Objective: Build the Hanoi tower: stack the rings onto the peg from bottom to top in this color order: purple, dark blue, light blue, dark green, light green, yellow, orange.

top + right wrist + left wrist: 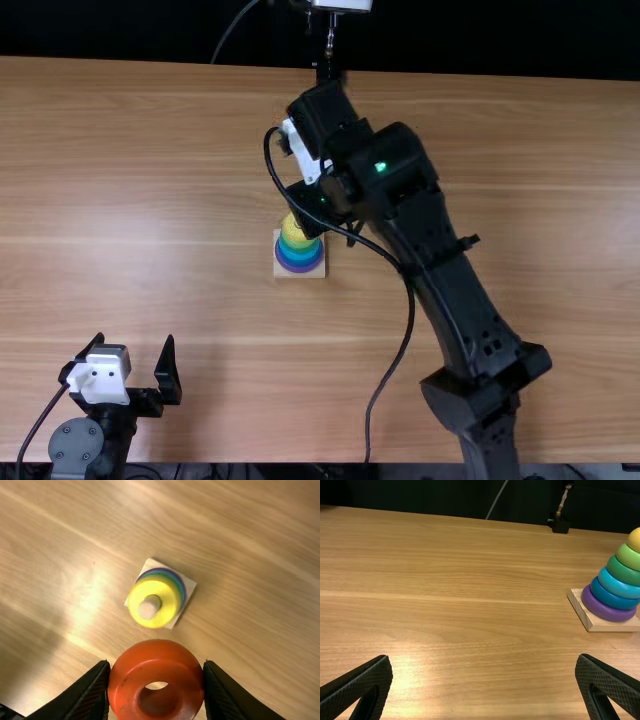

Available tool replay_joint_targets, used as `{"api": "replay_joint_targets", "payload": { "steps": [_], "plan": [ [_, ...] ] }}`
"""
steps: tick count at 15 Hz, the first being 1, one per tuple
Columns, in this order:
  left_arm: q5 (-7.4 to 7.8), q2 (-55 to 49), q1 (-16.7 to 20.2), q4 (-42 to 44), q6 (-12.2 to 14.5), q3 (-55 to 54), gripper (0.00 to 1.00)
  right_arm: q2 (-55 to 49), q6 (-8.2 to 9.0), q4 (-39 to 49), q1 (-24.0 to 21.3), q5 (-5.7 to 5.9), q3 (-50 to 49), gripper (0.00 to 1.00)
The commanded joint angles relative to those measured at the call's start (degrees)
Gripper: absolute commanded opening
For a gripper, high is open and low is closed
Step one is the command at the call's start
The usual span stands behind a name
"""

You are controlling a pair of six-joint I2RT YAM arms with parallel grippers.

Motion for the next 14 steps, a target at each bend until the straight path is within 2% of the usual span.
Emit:
{"api": "replay_joint_targets", "payload": {
  "steps": [1, 4, 14],
  "plan": [
    [0.27, -0.7, -0.2, -4.6, 0.4, -5.9, 1.0, 0.4, 0.04, 0.3, 0.8, -0.26, 1.3, 0.0],
    [0.27, -0.7, -0.2, -4.6, 0.4, -5.9, 1.0, 2.0, 0.04, 0.6, 2.1, -0.26, 1.4, 0.0],
    [0.27, -0.7, -0.2, -4.6, 0.4, -5.9, 1.0, 4.2, -0.49, 3.9, 1.8, 0.16, 1.1, 0.0]
  ]
}}
